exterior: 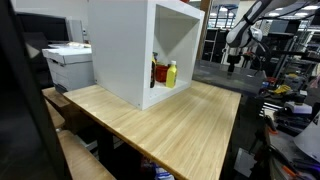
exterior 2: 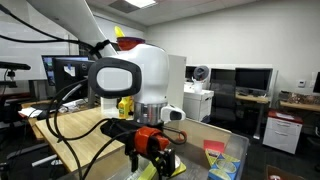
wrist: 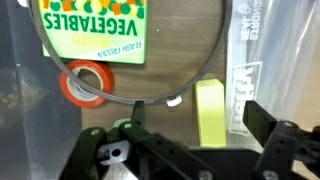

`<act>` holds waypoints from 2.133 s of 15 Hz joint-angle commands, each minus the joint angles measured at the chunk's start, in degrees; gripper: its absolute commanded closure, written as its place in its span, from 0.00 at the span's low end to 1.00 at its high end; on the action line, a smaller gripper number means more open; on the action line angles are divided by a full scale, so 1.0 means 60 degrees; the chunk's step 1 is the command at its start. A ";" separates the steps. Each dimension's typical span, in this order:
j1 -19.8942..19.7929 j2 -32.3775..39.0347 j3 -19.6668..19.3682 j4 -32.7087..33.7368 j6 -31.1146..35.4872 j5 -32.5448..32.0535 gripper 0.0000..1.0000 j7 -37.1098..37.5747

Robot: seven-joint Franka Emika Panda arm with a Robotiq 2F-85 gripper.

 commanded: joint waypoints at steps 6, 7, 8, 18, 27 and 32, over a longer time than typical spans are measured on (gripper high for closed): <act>-0.0183 0.0175 0.0392 -0.0088 0.0386 0.0429 0.00 -0.0482; -0.0200 0.0192 0.0434 -0.0094 0.0437 0.0472 0.00 -0.0508; -0.0238 0.0222 0.0499 -0.0090 0.0461 0.0534 0.00 -0.0561; -0.0510 0.0632 0.0952 0.0081 0.1072 0.1139 0.00 -0.1251; -0.1147 0.1030 0.1695 0.0195 0.1410 0.1829 0.00 -0.2333; -0.1432 0.1062 0.1962 0.0363 0.1407 0.2034 0.01 -0.2796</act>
